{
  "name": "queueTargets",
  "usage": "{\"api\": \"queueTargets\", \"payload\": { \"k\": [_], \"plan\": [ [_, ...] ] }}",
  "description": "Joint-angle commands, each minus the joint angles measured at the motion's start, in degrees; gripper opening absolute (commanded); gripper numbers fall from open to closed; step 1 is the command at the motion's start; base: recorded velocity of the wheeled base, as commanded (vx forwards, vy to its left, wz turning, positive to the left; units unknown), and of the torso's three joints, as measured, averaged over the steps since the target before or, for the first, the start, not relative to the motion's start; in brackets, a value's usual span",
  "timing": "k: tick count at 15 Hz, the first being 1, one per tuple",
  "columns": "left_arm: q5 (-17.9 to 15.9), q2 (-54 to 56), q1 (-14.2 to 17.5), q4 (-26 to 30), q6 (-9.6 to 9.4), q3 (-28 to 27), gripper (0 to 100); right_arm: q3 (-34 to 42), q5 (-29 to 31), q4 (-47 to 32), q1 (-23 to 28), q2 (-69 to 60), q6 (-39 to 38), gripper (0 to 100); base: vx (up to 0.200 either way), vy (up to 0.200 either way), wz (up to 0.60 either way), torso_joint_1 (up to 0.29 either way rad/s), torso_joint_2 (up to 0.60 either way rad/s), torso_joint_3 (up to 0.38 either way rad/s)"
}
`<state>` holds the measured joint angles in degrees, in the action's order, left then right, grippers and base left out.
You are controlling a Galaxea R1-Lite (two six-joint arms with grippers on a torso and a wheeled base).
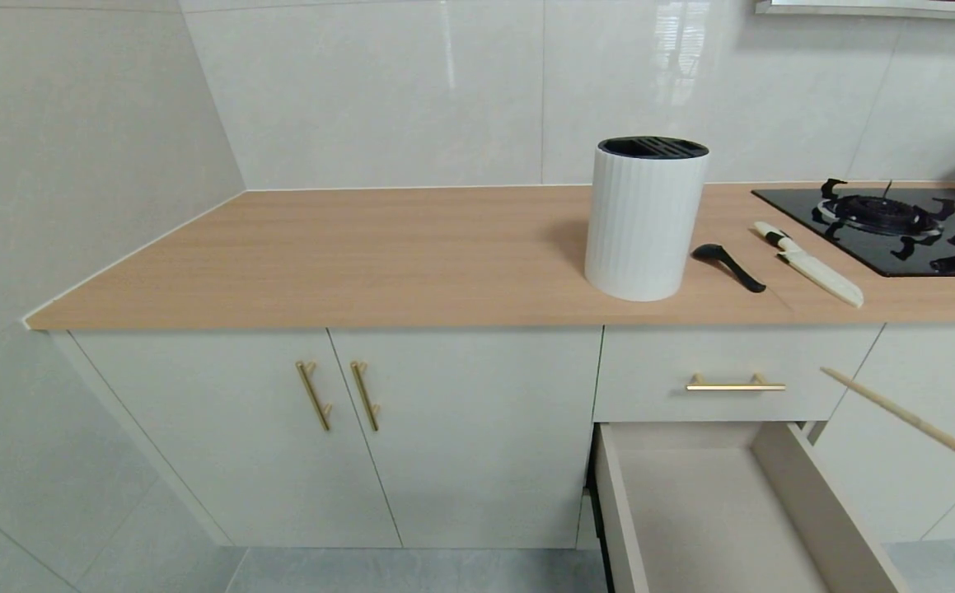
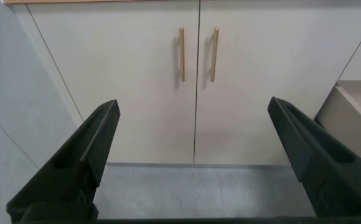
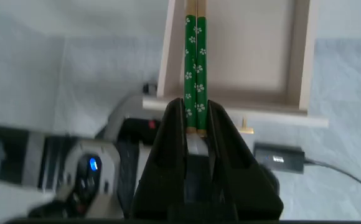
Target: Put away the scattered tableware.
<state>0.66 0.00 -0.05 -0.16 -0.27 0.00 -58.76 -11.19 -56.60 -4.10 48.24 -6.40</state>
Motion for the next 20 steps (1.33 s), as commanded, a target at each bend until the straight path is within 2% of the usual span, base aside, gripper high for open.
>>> {"api": "queueTargets", "payload": {
  "k": [1,3,6,7,9,11,13,17,20],
  "plan": [
    [0.0,-0.1,0.0,0.0,0.0,0.0,100,4.8,-0.1,0.2,-1.9,4.0,0.4,0,0.0,0.0,0.0,0.0,0.0,0.0],
    [0.0,-0.1,0.0,0.0,0.0,0.0,100,10.3,-0.1,5.1,-1.9,12.3,0.3,0,0.0,0.0,0.0,0.0,0.0,0.0],
    [0.0,-0.1,0.0,0.0,0.0,0.0,100,17.4,0.1,18.5,-2.0,25.4,0.2,0,0.0,0.0,0.0,0.0,0.0,0.0],
    [0.0,-0.1,0.0,0.0,0.0,0.0,100,18.1,0.2,20.7,-2.0,27.9,0.2,0,0.0,0.0,0.0,0.0,0.0,0.0],
    [0.0,-0.1,0.0,0.0,0.0,0.0,100,17.5,0.5,23.3,-3.7,36.1,-0.2,0,0.0,0.0,0.0,0.0,0.0,0.0],
    [0.0,-0.1,0.0,0.0,0.0,0.0,100,16.2,0.7,24.5,-4.4,39.7,-0.5,0,0.0,0.0,0.0,0.0,0.0,0.0],
    [0.0,-0.1,0.0,0.0,0.0,0.0,100,16.0,1.6,29.2,-6.3,42.1,-2.9,0,0.0,0.0,0.0,-0.061,0.16,0.085],
    [0.0,-0.1,0.0,0.0,0.0,0.0,100,15.3,3.4,34.6,-8.9,44.7,-3.2,0,0.0,0.0,0.0,-0.173,0.42,0.239],
    [0.0,-0.1,0.0,0.0,0.0,0.0,100,15.1,3.5,39.0,-9.0,46.6,-3.0,0,0.0,0.0,0.0,-0.183,0.46,0.274]
  ]
}}
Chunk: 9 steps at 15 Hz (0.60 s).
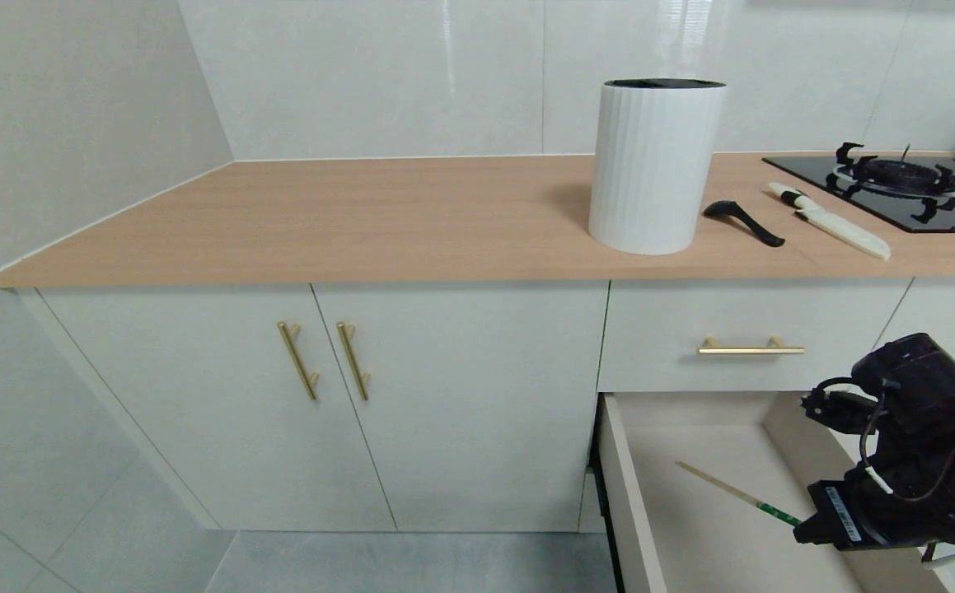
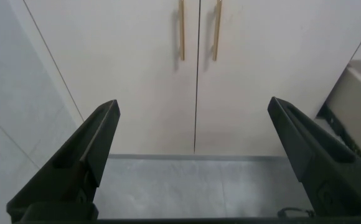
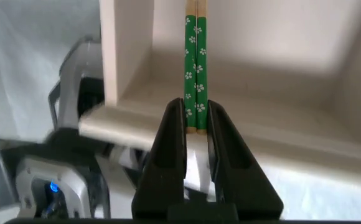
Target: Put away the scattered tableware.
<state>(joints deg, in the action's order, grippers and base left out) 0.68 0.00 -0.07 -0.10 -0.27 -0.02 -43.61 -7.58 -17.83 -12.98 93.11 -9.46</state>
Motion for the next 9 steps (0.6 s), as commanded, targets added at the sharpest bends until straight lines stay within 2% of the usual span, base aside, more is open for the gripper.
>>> {"api": "queueTargets", "payload": {
  "k": [1,7,9],
  "plan": [
    [0.0,-0.1,0.1,-0.1,0.0,0.0,100,-0.3,0.3,1.3,-0.1,2.4,0.1,0,0.0,0.0,0.0,-0.183,0.47,0.271],
    [0.0,-0.1,0.0,-0.1,0.0,0.0,100,-4.6,3.3,5.4,-0.1,7.1,0.0,0,0.0,0.0,0.0,-0.151,0.44,0.281],
    [0.0,-0.1,0.1,-0.1,0.0,0.0,100,-6.7,3.4,5.5,-0.1,8.8,0.0,0,0.0,0.0,0.0,-0.046,0.16,0.1]
  ]
}}
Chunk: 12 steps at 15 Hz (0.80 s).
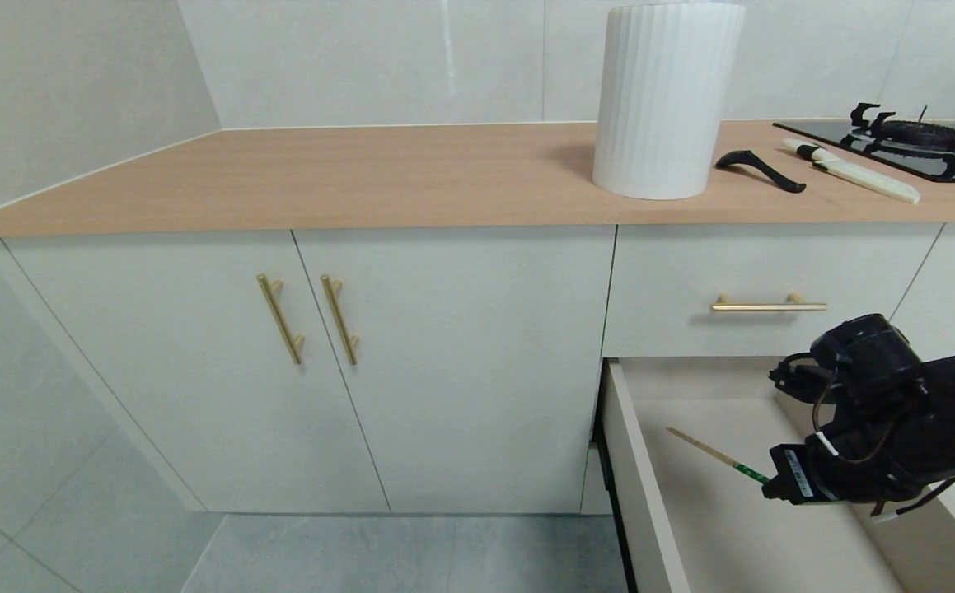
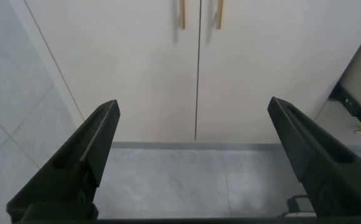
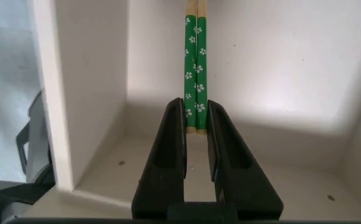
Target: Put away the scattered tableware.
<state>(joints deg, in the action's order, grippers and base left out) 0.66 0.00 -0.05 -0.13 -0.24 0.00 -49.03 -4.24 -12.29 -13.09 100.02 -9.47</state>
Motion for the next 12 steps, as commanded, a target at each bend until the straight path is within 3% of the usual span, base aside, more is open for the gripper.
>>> {"api": "queueTargets", "payload": {
  "k": [1,6,12],
  "plan": [
    [0.0,-0.1,0.0,0.0,-0.02,0.0,100,-2.4,0.0,0.0,0.0,2.8,0.0,0,0.0,0.0,0.0,-0.022,0.07,0.041],
    [0.0,-0.1,0.0,0.0,-0.02,0.0,100,-5.5,2.3,0.8,0.0,10.0,0.5,0,0.0,0.0,0.0,0.0,0.0,0.0],
    [0.0,-0.1,0.0,0.0,-0.02,0.0,100,-5.5,5.4,10.8,-1.0,22.7,0.3,0,0.0,0.0,0.0,0.0,0.0,0.0]
  ]
}}
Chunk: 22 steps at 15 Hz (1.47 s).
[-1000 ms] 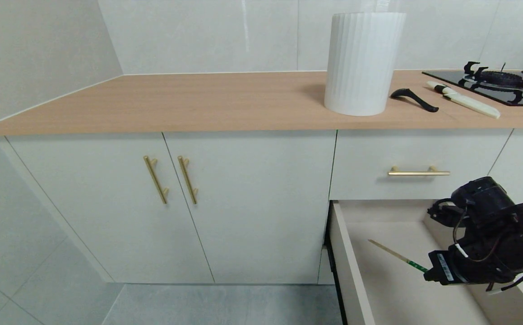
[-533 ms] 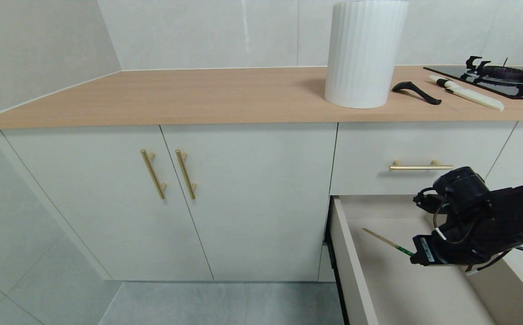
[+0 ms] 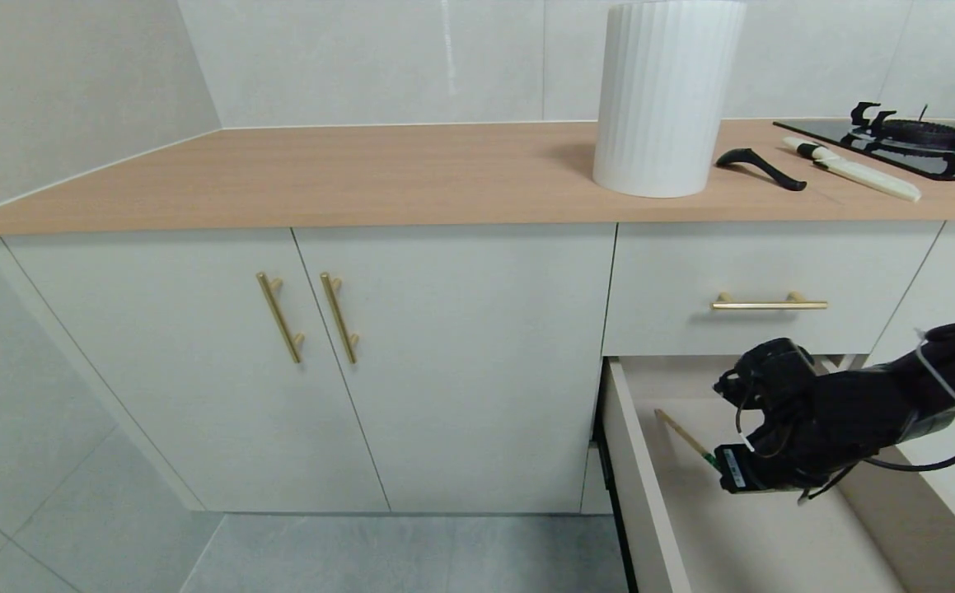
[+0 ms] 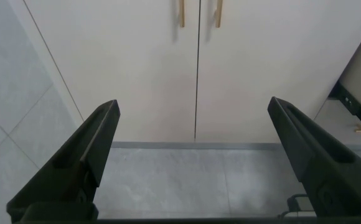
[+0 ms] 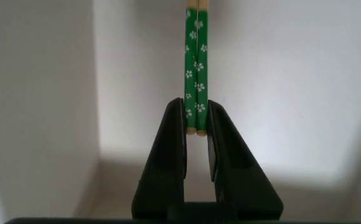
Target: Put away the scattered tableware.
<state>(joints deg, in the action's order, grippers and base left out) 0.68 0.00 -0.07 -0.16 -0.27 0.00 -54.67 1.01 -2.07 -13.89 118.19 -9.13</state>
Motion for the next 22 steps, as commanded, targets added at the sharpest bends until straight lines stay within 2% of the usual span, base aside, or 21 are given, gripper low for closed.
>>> {"api": "queueTargets", "payload": {
  "k": [1,5,8,12,13,18,20,22],
  "plan": [
    [0.0,-0.1,0.1,0.0,0.0,0.0,100,0.1,0.1,0.8,-0.2,5.6,-0.1,0,0.0,0.0,0.0,0.0,0.0,0.0],
    [0.0,-0.1,0.1,0.0,0.0,0.0,100,1.0,0.6,1.8,-2.0,8.6,-0.2,0,0.0,0.0,0.0,0.0,0.0,0.0],
    [0.0,-0.1,0.1,0.0,0.0,0.0,100,2.6,2.2,7.2,-2.1,10.1,-0.2,0,0.0,0.0,0.0,0.0,0.0,0.0],
    [0.0,-0.1,0.0,0.0,0.0,0.0,100,2.4,2.3,7.3,-2.1,10.8,-0.2,0,0.0,0.0,0.0,0.0,0.0,0.0],
    [0.0,-0.1,0.0,0.0,0.0,0.0,100,2.3,2.3,7.3,-2.1,10.9,-0.2,100,0.0,0.0,0.0,0.0,0.0,0.0],
    [0.0,-0.1,0.1,0.0,0.0,0.0,100,2.7,2.3,7.1,-2.0,7.8,-0.3,100,0.0,0.0,0.0,0.0,0.0,0.0],
    [0.0,-0.1,0.0,0.0,0.0,0.0,100,4.2,2.1,7.1,-1.5,1.3,-0.3,100,0.0,0.0,0.0,0.0,0.0,0.0],
    [0.0,-0.1,0.1,0.0,0.0,0.0,100,4.4,2.2,5.5,1.9,-8.8,-0.3,100,0.0,0.0,0.0,0.0,0.0,0.0]
  ]
}}
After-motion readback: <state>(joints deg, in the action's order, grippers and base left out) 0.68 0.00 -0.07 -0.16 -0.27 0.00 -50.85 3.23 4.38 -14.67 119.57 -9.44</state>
